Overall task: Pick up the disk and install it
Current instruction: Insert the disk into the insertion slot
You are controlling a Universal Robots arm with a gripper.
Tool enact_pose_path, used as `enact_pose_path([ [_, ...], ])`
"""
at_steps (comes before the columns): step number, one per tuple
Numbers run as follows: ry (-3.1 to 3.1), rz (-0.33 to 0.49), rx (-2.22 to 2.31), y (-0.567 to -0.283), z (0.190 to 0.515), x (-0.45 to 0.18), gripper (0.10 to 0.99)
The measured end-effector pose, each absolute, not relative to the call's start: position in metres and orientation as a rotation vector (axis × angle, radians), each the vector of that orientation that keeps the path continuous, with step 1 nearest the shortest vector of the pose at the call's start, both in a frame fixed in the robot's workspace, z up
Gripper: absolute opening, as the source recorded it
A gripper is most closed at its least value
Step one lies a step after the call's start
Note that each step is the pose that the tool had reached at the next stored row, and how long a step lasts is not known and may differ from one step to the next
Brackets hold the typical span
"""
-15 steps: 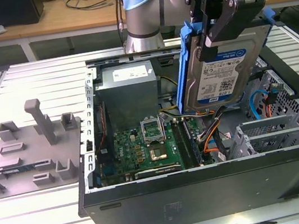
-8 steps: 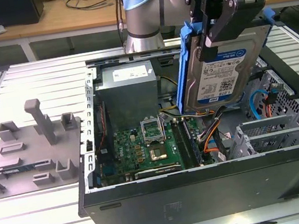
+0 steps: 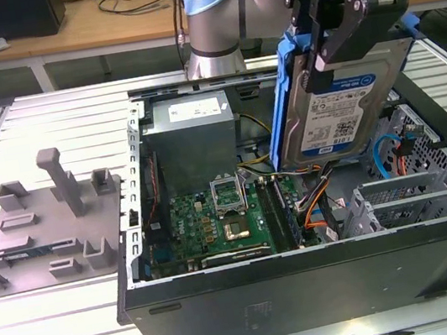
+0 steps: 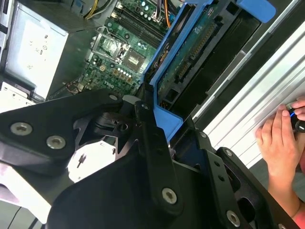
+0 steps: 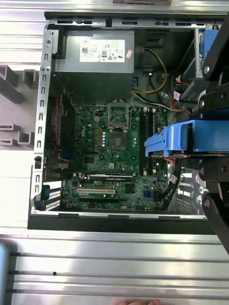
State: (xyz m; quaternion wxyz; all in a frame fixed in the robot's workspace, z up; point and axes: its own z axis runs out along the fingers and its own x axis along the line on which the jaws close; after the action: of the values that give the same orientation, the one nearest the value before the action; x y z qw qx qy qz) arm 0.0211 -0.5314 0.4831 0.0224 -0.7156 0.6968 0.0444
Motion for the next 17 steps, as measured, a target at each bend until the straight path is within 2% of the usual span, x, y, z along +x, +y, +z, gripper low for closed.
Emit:
enact_pose_path([
  [17,2.161,0.133,-2.219,-0.557,0.48,0.068,0.369],
])
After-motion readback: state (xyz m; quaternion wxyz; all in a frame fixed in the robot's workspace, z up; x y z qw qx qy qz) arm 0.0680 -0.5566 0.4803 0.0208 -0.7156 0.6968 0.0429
